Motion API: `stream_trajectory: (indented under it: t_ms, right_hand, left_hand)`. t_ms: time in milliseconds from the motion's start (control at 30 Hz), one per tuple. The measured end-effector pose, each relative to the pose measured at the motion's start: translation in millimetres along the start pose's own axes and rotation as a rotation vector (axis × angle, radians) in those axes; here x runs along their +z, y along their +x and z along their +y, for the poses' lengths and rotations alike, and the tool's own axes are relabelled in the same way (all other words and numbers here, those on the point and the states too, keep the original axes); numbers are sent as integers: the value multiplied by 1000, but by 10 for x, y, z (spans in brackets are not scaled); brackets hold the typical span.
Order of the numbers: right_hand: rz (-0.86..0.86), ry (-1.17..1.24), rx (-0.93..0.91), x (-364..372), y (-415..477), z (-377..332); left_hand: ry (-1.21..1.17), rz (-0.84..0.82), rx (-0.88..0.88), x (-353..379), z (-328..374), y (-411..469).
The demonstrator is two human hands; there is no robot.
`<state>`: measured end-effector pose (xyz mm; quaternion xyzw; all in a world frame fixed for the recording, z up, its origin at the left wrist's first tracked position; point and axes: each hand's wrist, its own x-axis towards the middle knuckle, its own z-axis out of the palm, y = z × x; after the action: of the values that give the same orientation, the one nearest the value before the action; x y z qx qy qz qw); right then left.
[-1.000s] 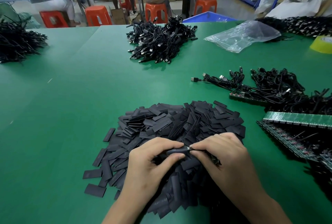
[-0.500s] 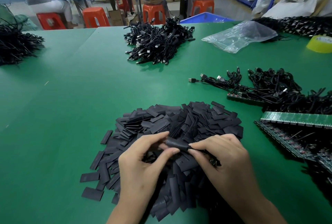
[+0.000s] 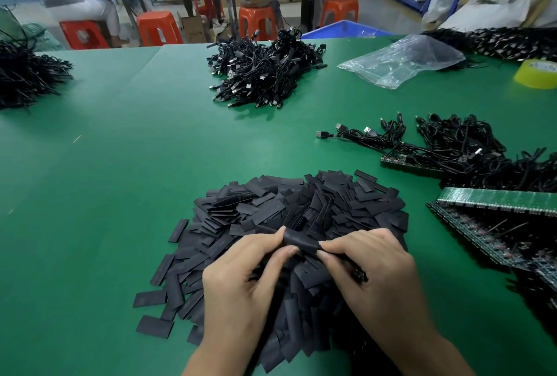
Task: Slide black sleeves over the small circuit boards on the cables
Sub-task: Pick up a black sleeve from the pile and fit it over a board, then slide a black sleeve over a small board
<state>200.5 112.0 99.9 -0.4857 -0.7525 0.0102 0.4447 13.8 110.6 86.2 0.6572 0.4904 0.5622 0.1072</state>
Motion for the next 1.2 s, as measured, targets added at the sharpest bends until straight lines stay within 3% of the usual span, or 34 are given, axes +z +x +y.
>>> stream_trajectory:
  t_ms: [167,233,367,433,567,733,900,1000,1200]
  right_hand:
    - [17,16,6,-3,-8,14]
    - [16,21,29,-11,-1,5]
    - [82,220,250,-83,69,-55]
    - [180,456,406,-140,128,-76]
    - [355,919,655,-265,258,-80]
    - [381,1177,756,-317,325,-156]
    - [319,1158,693,-387,355,-126]
    - [232,964,681,-394,333,33]
    - [-118,279,539,-269,203,269]
  left_hand:
    - [24,-35,10,-23,10,20]
    - [-38,-55,-71,-14,47,22]
    - [-248,-163,-231,62,131,-32]
    - [-235,-238,-194,98,174,-35]
    - [-10,-372,40,225,299,10]
    - [55,-489,167,377,470,-6]
    - [-71,-508,-21,385,637,52]
    - [-243,-490,-214,321,632,247]
    - [225,-345,-243,150,-21,1130]
